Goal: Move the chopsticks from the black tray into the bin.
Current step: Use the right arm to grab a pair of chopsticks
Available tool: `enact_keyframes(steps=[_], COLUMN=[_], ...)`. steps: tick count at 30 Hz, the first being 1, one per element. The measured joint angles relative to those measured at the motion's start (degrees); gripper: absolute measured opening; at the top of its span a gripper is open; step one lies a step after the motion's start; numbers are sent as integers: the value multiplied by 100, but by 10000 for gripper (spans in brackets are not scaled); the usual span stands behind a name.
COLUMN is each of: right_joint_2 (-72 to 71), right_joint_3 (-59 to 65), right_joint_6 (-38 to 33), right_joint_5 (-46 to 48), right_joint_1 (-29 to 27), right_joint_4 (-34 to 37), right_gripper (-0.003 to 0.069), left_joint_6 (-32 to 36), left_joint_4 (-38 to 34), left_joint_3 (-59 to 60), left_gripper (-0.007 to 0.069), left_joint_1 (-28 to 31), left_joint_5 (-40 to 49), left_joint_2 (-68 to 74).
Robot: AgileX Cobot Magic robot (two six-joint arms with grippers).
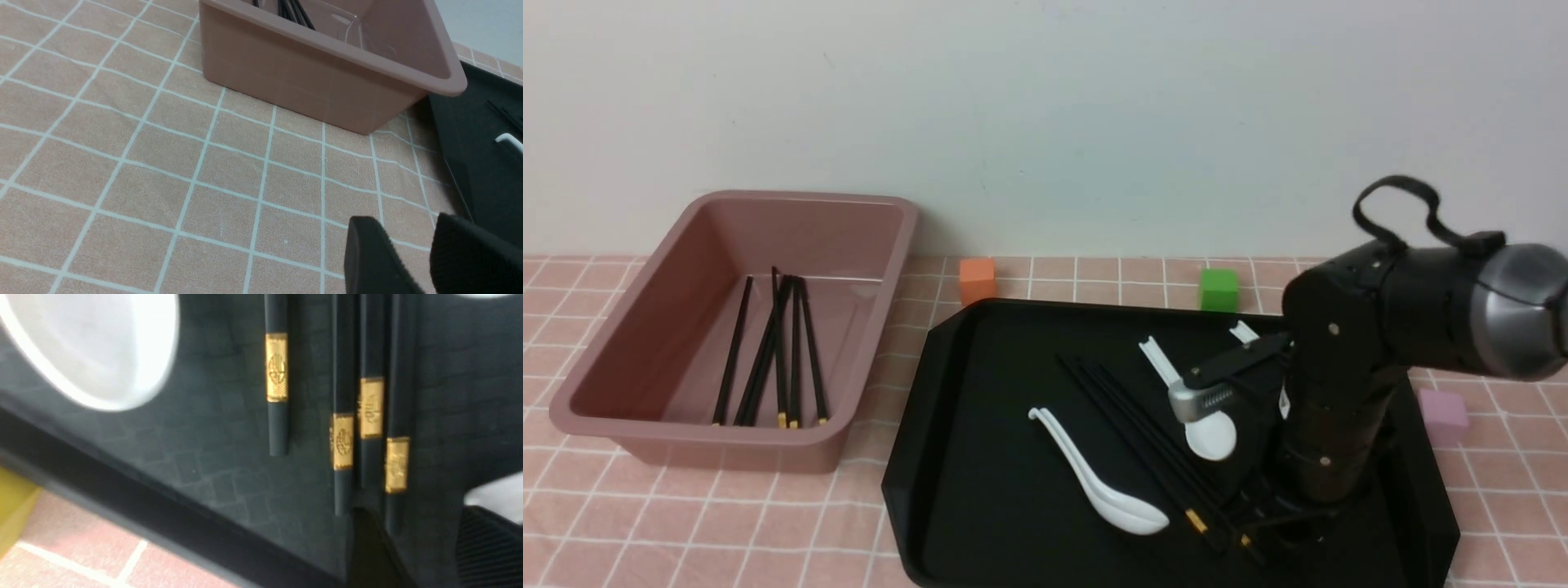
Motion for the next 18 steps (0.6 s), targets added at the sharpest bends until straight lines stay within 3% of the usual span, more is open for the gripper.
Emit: enact_keyframes(steps=[18], right_joint_2=[136], right_joint_3=[-15], right_joint_6=[0], right_joint_5=[-130], right_joint_1=[43], right_joint_4=[277], right_gripper=[318], left_joint_6=[-2], left_joint_4=[0], left_joint_3=[0], left_gripper=[239], left_joint_1=[0], left_joint_5=[0], left_joint_2=[0])
